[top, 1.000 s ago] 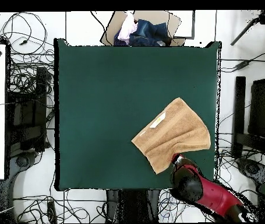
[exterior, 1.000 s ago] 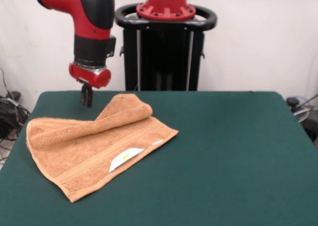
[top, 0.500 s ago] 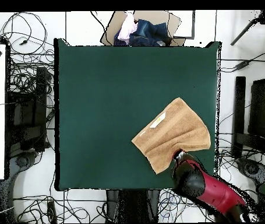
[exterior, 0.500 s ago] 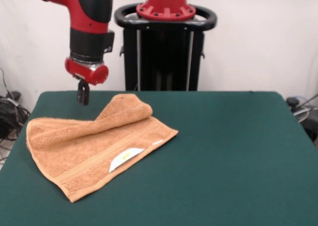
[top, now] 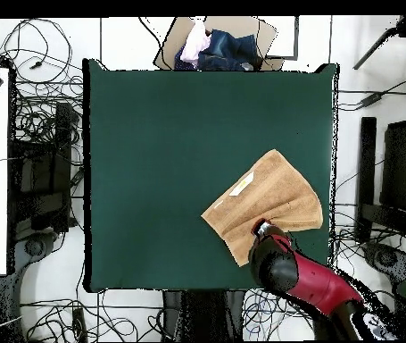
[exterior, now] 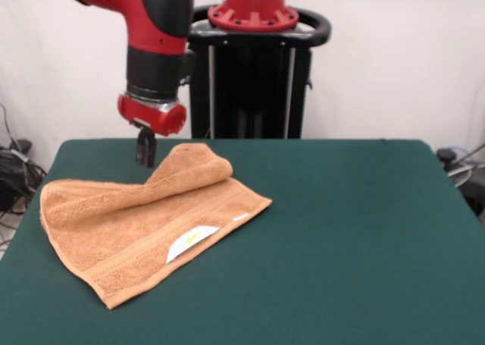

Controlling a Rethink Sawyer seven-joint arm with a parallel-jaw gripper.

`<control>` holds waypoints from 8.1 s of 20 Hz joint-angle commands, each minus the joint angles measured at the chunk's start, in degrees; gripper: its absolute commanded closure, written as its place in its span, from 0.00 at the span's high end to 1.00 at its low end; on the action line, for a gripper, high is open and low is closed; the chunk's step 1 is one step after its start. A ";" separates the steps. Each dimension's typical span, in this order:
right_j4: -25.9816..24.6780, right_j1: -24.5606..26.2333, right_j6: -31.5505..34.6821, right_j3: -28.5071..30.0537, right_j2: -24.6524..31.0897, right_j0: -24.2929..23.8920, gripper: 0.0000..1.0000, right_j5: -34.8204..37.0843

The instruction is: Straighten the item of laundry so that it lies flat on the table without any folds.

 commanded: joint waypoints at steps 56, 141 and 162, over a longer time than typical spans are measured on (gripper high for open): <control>15.30 11.90 9.23 -13.78 1.46 14.56 0.00 4.02; 23.58 27.48 17.73 -15.69 32.67 4.20 0.00 -5.20; 36.78 15.51 13.89 -8.36 17.04 15.17 0.00 1.10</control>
